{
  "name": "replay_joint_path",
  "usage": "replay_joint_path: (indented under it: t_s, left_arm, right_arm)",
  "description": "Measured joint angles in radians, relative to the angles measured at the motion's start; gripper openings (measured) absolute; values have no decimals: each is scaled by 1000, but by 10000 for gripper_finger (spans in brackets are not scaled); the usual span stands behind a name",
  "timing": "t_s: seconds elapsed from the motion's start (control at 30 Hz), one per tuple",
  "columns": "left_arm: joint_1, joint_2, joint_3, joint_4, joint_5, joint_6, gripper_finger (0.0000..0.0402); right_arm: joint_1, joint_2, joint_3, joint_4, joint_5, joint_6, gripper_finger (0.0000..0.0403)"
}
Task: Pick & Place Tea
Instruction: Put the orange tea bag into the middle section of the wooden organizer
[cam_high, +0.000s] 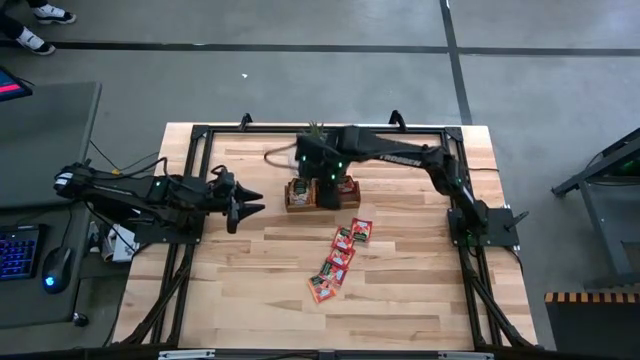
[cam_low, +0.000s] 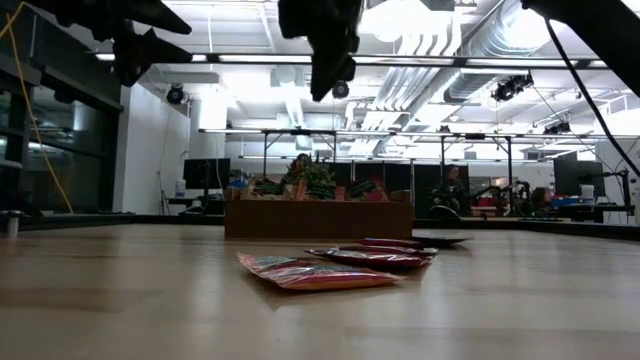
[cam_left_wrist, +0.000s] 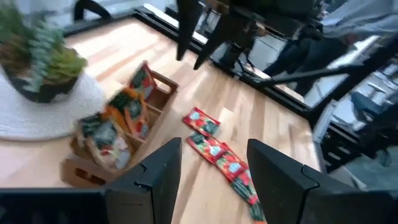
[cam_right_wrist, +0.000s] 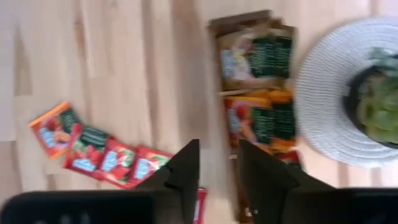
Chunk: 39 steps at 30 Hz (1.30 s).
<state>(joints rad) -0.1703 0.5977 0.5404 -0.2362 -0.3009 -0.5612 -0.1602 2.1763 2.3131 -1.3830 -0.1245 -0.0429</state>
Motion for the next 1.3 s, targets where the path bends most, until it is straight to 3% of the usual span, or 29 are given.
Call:
replay_joint_path:
  t_s: [0.17, 0.23, 0.57, 0.93, 1.1, 1.3]
  left_arm:
    - [0, 66, 1, -5, 55, -11, 181]
    - [0, 99, 1, 6, 73, -11, 181]
    - [-9, 247, 1, 74, 195, -18, 181]
    - [-155, 450, 0, 235, 196, -79, 181]
    - [-230, 575, 0, 379, 161, -163, 181]
    - [-313, 695, 0, 527, 83, -280, 181]
  right_arm:
    - [84, -2, 0, -3, 77, 28, 20]
    - [112, -2, 0, -10, 112, 38, 7]
    - [257, -2, -1, -40, 192, 215, 2]
    - [397, -3, -14, -5, 275, 415, 1]
    - [443, -3, -99, 86, 256, 548, 0]
    - [537, -23, -304, 285, 200, 715, 0]
